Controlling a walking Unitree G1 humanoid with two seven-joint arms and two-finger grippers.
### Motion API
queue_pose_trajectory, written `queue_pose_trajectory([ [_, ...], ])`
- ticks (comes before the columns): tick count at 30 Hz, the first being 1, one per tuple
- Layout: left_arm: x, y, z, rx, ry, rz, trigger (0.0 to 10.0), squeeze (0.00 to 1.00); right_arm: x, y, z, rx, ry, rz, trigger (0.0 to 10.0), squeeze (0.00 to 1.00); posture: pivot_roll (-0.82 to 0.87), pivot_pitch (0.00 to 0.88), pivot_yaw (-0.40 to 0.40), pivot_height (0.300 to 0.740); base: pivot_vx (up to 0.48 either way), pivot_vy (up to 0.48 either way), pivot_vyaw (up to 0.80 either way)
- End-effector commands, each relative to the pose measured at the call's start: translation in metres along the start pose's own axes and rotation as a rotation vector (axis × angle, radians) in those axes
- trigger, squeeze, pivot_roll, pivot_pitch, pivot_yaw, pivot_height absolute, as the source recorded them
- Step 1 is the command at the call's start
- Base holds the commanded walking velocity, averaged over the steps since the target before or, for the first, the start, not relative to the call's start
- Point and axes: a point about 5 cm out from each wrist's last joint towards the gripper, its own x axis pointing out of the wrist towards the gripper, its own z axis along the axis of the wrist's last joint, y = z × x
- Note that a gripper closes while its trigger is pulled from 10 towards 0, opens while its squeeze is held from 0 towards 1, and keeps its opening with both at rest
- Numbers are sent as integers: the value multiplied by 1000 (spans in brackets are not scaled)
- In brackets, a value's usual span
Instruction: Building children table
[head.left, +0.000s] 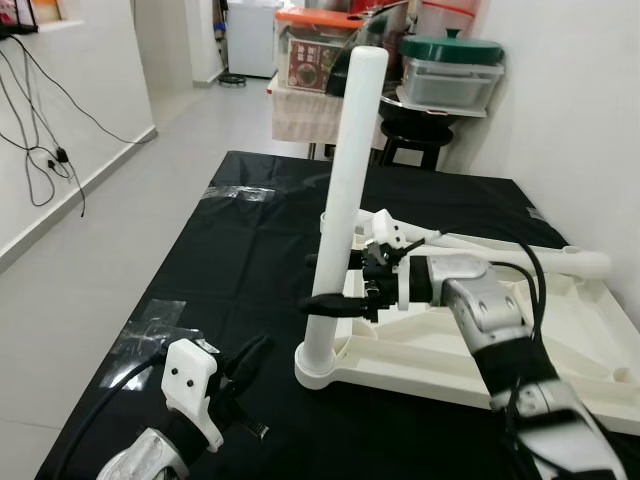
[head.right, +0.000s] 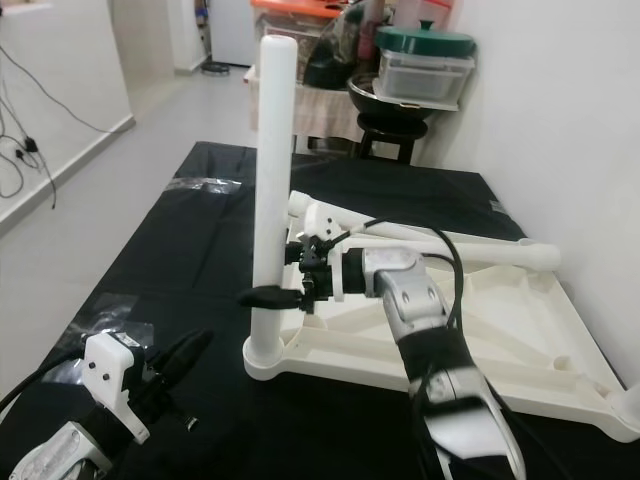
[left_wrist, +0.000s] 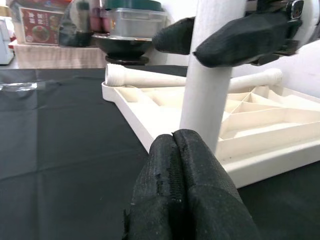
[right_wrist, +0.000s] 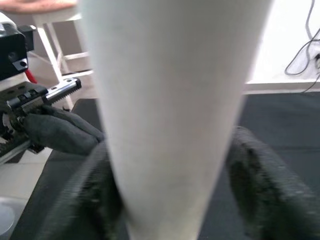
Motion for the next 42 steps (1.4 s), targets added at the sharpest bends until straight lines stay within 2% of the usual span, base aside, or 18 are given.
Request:
queue_pose_trajectory([
  [1, -1, -2, -3, 0, 13, 3, 10000, 0, -7, -3, -4, 18, -4, -13, 0, 0, 24, 0, -123, 740, 0, 0, 0],
  [6, -1, -3, -2, -1, 12, 2, 10000, 0, -14, -5, -5, 21, -52, -8, 0, 0, 21, 0, -117, 740, 0, 0, 0],
  [12, -2, -3, -1, -4, 12, -1, 10000, 0, -29, -7, -14, -10, -75, -187, 0, 0, 14, 0, -114, 740, 0, 0, 0],
  [15, -5, -3, 0, -4, 13, -2, 10000, 0, -29, 3, -31, 16, -29, -432, 0, 0, 12, 0, -115, 740, 0, 0, 0],
  [16, -5, -3, 0, -4, 13, -2, 10000, 0, -29, 3, -31, 16, -29, -432, 0, 0, 12, 0, -115, 740, 0, 0, 0],
  [17, -6, 0, 1, -3, 14, -1, 10000, 0, -16, 4, -32, 134, -220, -850, 0, 0, 0, 0, -97, 740, 0, 0, 0],
  [18, -6, 0, 1, -3, 14, -1, 10000, 0, -16, 4, -32, 134, -220, -850, 0, 0, 0, 0, -97, 740, 0, 0, 0],
  [19, -7, 3, 2, 0, 17, 2, 10000, 0, 29, 38, -56, 209, -131, -1036, 0, 0, -1, 9, -79, 740, 0, 0, 0],
  [20, -7, 4, 2, 1, 19, 3, 10000, 0, 62, 65, -68, 128, 3, -870, 0, 0, -1, 7, -77, 740, 0, 0, 0],
  [23, -6, 4, 0, 9, 29, 3, 10000, 0, 62, 66, -72, 167, -3, -780, 0, 0, 1, 0, -78, 740, 0, 0, 0],
  [24, -6, 5, 0, 13, 33, -1, 10000, 0, 53, 57, -77, 242, -20, -833, 0, 0, 22, 0, -93, 740, 0, 0, 0],
  [29, -6, 6, 0, 14, 32, 6, 10000, 0, 56, 59, -80, 228, 0, -824, 0, 0, 11, 0, -84, 740, 0, 0, 0],
  [30, -5, 6, 0, 17, 31, 15, 10000, 0, 54, 59, -80, 225, 3, -842, 2392, 0, 11, 0, -84, 740, 0, 0, 0],
  [31, -5, 6, 0, 17, 31, 15, 10000, 0, 54, 59, -80, 225, 3, -842, 2392, 0, 11, 0, -84, 740, 0, 0, 0],
  [32, -5, 7, -1, 18, 30, 17, 10000, 0, 53, 60, -79, 243, -12, -852, 10000, 0, 11, 0, -88, 740, 0, 0, 0],
  [33, -4, 7, -1, 19, 30, 17, 10000, 0, 53, 61, -76, 256, -30, -846, 10000, 1000, 11, 0, -88, 740, 0, 0, 0],
  [37, -3, 6, -2, 21, 34, 14, 10000, 0, 62, 76, -65, 285, -96, -754, 10000, 1000, 21, 0, -92, 740, 0, 0, 0],
  [42, -3, 6, -2, 22, 37, 18, 10000, 0, 51, 81, -58, 267, -140, -685, 10000, 1000, 18, 0, -94, 740, 0, 0, 0],
])
